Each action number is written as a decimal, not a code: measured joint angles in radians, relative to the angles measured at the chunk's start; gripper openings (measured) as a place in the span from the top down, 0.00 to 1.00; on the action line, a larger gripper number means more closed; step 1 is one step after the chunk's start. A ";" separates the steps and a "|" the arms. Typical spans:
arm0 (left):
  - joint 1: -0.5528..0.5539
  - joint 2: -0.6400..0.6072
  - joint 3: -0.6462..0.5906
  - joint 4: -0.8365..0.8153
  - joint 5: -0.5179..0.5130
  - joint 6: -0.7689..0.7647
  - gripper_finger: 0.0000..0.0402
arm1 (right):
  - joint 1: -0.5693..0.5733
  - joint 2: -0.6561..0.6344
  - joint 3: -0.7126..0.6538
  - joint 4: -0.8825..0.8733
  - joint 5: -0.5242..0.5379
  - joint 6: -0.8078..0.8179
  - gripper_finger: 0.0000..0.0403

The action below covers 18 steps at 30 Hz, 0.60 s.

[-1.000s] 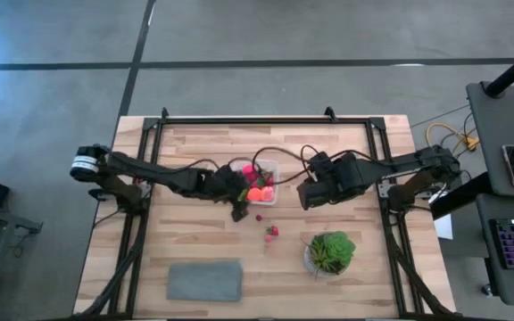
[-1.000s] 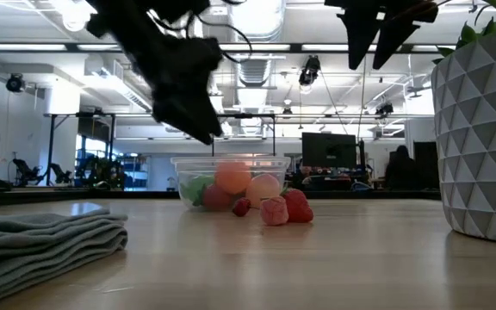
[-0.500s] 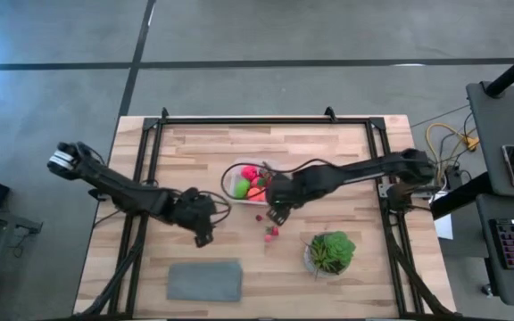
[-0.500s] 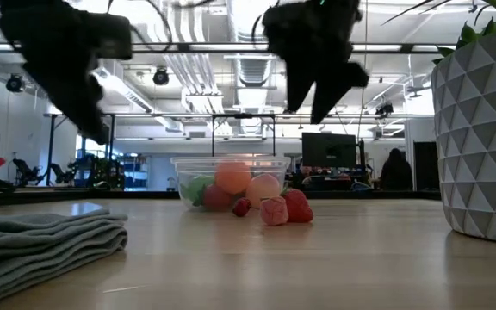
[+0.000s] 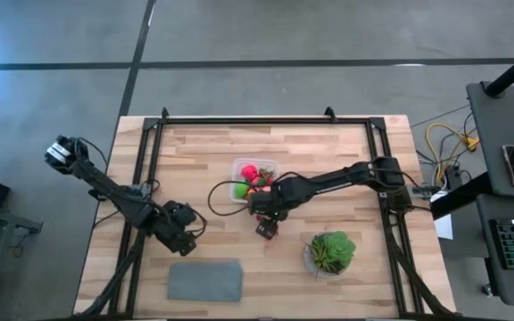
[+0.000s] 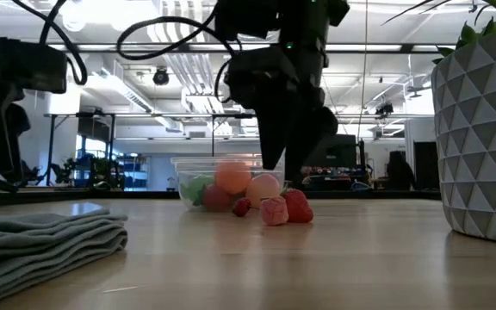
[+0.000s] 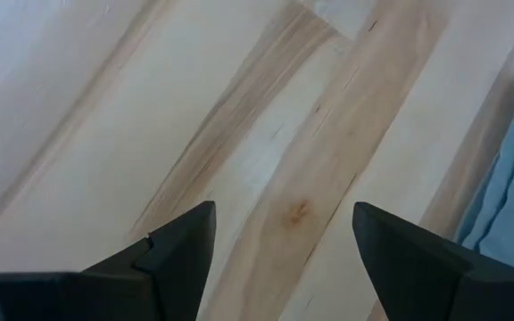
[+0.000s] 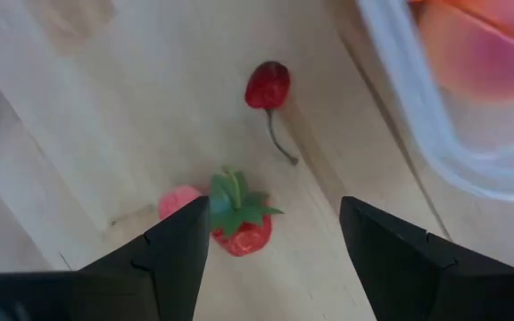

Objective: Pick and placing Produce into tupperware
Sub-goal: Put the red strawberry into the transparent bin

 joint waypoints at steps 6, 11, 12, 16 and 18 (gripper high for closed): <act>-0.010 0.003 -0.004 0.007 0.000 -0.001 0.38 | 0.001 0.034 0.027 -0.066 -0.057 -0.029 0.40; -0.010 0.003 -0.008 0.015 -0.001 0.003 0.38 | 0.011 0.034 0.021 -0.124 -0.056 -0.038 0.42; -0.010 0.003 -0.009 0.012 -0.003 0.004 0.38 | 0.014 0.034 0.021 -0.119 -0.057 -0.040 0.42; -0.010 0.003 -0.013 0.016 -0.005 0.006 0.38 | 0.023 0.038 0.020 -0.103 -0.060 -0.034 0.42; -0.010 0.003 -0.014 0.020 -0.005 0.006 0.38 | 0.025 0.048 0.018 -0.098 -0.066 -0.014 0.42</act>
